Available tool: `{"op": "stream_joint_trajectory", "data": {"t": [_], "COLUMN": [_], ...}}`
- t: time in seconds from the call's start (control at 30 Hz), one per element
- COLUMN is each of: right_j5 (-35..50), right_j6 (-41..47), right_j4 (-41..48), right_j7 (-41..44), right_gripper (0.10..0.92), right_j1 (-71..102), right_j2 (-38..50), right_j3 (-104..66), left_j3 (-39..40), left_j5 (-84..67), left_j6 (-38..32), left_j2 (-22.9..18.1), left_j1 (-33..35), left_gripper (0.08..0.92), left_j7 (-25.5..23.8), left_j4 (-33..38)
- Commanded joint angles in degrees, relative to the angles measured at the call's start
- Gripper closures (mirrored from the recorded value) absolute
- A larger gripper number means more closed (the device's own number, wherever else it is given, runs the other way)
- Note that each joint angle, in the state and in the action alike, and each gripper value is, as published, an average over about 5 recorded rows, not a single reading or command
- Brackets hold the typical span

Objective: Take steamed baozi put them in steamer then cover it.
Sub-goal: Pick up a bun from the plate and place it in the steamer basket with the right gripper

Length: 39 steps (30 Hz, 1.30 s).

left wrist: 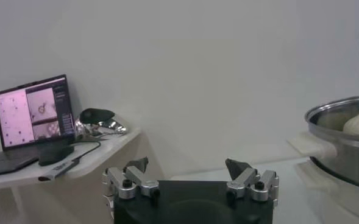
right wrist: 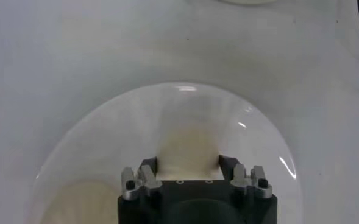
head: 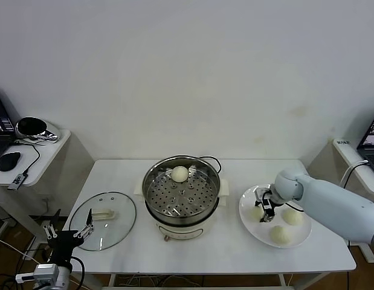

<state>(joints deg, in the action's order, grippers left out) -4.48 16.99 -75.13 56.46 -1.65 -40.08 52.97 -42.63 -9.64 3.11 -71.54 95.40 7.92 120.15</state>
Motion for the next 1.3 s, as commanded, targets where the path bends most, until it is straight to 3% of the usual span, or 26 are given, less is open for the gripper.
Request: {"op": "stream_joint_trajectory", "data": {"t": [0.03,0.27,0.53,0.9,1.3], "right_j5": [5.12,15.23,30.39,43.71,43.10], "right_j6": [0.56,2.82,12.28,23.08,24.63], "right_j4": [-3.75,-7.08,-9.34,-2.12,6.75], "right_j7": [2.22,3.27,-1.24,-8.61,-11.17], "right_gripper": [0.406,0.402,0.395,0.389,0.389], "right_j1": [-11.06,-30.97,-49.37,-41.31,-31.30], "right_j2": [3.46,2.22,-10.84,-34.04,-44.26], "right_j3": [3.14,12.21,24.03,24.10,23.83], "left_j3": [0.20,0.91,1.18,0.67,0.17], "left_j5": [-0.08,-0.61,-1.48,-2.15,-2.21], "left_j6": [0.10,0.24,0.35,0.37,0.43], "left_j2": [0.11,0.35,0.92,0.41,-0.28], "left_j1": [-0.18,-0.95,-1.72,-1.68,-0.77], "left_gripper": [0.177,0.177,0.177,0.177,0.177], "left_j7": [-0.03,-0.01,-0.03,0.05,0.05], "left_j4": [0.07,0.04,0.49,0.95,1.78]}}
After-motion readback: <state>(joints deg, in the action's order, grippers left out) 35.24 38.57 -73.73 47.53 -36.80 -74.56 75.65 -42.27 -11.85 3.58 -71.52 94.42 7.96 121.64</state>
